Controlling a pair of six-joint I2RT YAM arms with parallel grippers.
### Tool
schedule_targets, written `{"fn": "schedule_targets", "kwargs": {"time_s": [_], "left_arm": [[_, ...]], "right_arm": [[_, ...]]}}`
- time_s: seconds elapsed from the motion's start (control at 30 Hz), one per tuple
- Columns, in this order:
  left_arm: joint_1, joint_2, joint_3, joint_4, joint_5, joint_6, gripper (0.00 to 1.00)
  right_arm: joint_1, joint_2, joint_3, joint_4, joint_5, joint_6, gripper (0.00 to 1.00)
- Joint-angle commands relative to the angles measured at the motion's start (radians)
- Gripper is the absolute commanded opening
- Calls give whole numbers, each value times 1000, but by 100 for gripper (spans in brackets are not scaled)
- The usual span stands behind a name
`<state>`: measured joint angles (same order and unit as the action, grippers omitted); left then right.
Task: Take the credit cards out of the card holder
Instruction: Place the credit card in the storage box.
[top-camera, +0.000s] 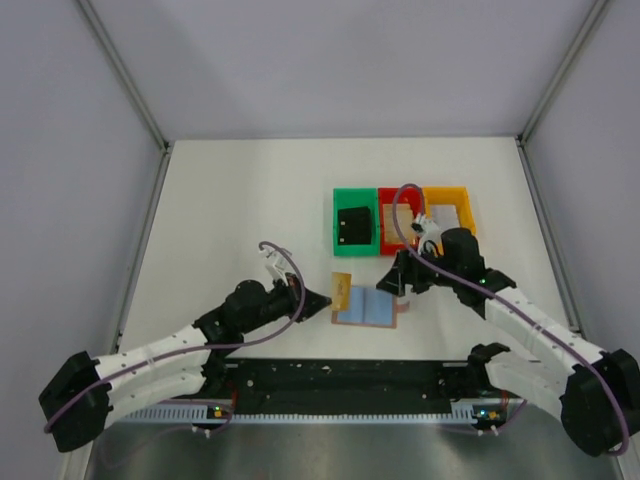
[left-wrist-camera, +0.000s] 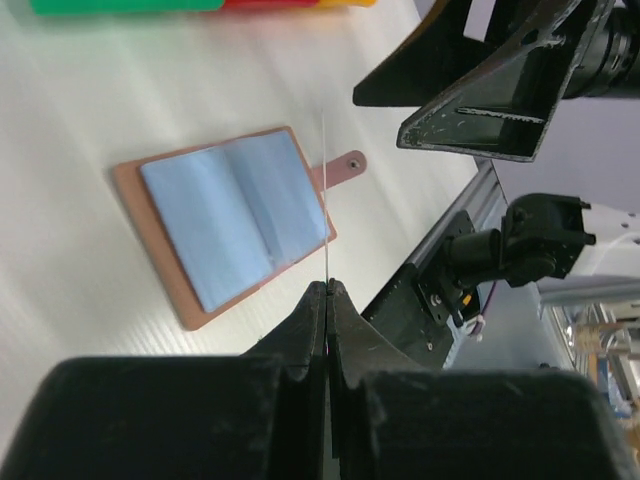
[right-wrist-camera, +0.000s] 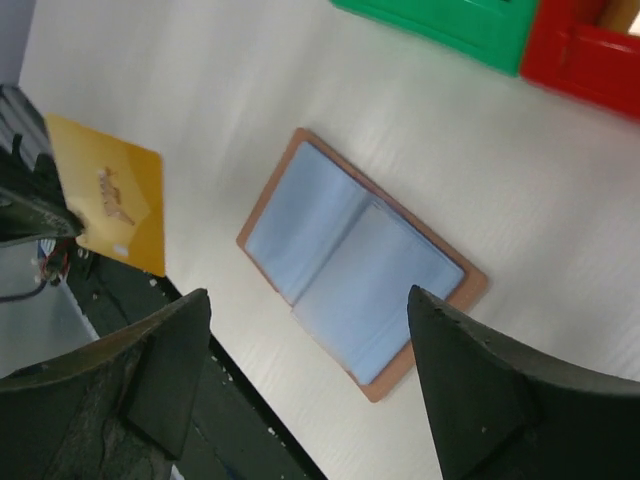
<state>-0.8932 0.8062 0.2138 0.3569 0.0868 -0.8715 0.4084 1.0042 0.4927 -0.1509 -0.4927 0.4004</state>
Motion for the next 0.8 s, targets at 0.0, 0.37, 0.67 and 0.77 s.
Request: {"fn": "schedule_targets", "kwargs": {"time_s": [0.0, 0.37, 0.67, 0.77], "left_arm": [[0, 11, 84, 22, 143, 146, 0], [-1, 45, 231, -87, 343, 364, 0], [-1, 80, 332, -208, 392, 462, 0], [-1, 83, 348, -223, 396, 474, 0]], "right_arm": [[82, -65, 122, -24, -160, -208, 80], [121, 7, 294, -22, -444, -377, 79], [179, 132, 428, -154, -569, -524, 63], [184, 146, 432, -176, -618, -549, 52]]}}
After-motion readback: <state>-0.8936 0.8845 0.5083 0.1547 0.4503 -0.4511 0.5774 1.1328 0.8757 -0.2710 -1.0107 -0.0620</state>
